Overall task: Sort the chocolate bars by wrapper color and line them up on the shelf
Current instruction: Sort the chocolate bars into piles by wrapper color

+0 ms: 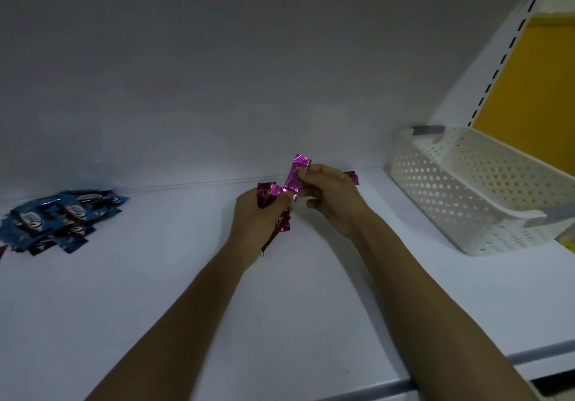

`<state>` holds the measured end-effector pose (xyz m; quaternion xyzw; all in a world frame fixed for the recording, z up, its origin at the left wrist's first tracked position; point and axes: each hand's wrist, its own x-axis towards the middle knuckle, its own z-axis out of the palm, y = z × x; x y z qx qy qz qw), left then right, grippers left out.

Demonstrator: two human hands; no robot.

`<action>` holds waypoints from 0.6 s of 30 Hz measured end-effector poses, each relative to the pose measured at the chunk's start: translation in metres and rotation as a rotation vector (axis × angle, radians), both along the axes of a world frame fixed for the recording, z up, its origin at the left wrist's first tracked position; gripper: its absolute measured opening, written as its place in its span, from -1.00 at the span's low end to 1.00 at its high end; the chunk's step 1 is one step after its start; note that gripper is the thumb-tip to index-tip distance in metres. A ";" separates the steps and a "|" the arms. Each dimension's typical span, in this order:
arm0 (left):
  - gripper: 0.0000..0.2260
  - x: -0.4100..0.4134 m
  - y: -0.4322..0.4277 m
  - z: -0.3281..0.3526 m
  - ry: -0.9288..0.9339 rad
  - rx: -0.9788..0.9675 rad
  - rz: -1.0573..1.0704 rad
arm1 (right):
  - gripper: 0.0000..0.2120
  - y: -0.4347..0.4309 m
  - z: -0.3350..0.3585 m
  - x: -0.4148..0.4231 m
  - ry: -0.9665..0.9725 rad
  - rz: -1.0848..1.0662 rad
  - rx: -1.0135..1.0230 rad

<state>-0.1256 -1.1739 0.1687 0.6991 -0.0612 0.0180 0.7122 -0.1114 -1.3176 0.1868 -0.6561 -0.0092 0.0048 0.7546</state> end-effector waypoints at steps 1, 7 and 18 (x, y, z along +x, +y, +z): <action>-0.91 0.000 0.000 0.000 0.004 -0.009 0.005 | -0.92 -0.001 0.000 0.000 -0.004 0.005 -0.010; -0.92 0.000 0.001 0.004 0.058 -0.129 0.030 | -0.78 -0.008 0.007 -0.002 0.009 -0.047 0.130; -0.96 0.000 0.002 0.002 0.059 -0.141 0.006 | -0.81 -0.030 -0.003 0.004 -0.084 -0.334 -0.306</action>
